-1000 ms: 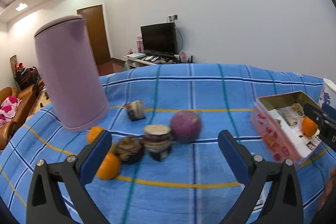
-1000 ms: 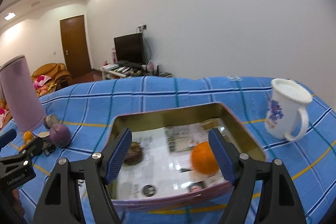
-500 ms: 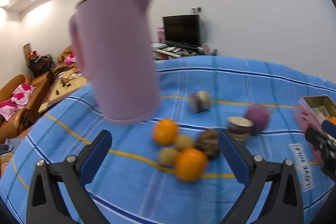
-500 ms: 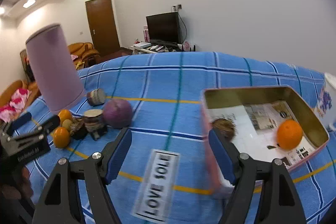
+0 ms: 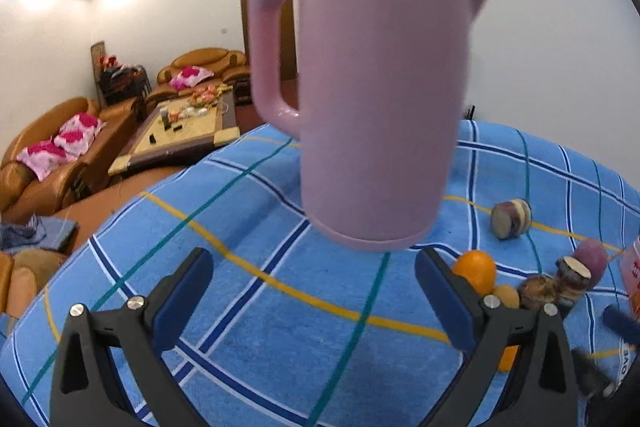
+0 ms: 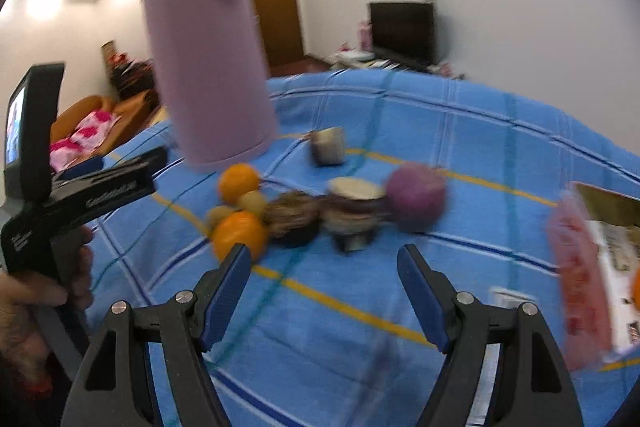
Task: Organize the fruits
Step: 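Grasp another orange with the right gripper while the left gripper grasps a small round fruit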
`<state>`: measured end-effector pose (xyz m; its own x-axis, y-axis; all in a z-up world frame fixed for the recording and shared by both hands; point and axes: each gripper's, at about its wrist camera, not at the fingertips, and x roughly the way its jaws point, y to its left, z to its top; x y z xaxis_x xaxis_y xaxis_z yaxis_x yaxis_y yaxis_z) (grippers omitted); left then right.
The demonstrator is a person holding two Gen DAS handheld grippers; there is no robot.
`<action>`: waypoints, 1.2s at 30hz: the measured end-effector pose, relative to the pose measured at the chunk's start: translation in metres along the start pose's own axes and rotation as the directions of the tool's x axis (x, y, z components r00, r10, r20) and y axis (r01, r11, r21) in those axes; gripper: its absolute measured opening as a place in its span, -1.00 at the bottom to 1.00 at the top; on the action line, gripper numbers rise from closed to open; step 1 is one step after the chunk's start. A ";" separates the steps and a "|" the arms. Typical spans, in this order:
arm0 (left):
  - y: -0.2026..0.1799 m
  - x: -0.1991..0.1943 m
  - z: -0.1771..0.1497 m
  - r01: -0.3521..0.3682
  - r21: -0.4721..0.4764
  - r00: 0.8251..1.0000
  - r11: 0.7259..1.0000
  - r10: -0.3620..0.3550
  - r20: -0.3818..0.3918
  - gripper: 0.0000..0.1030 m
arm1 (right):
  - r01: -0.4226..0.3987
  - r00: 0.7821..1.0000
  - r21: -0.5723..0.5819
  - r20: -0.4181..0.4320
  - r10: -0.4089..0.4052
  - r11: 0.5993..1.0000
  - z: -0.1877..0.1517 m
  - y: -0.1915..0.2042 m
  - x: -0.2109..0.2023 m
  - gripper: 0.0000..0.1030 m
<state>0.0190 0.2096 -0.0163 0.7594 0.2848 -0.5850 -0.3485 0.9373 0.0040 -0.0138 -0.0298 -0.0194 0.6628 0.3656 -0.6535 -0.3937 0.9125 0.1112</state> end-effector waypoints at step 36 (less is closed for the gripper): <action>-0.090 -0.004 -0.022 0.418 0.316 0.907 0.852 -0.370 -0.203 0.18 | 0.019 0.999 -0.001 -0.030 -0.019 1.000 -0.008 -0.014 -0.011 -0.22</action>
<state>0.0352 0.1194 -0.0316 0.7055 -0.1293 -0.6968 0.1942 0.9809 0.0146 -0.0208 -0.0476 -0.0203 0.6509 0.3425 -0.6775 -0.3814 0.9192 0.0982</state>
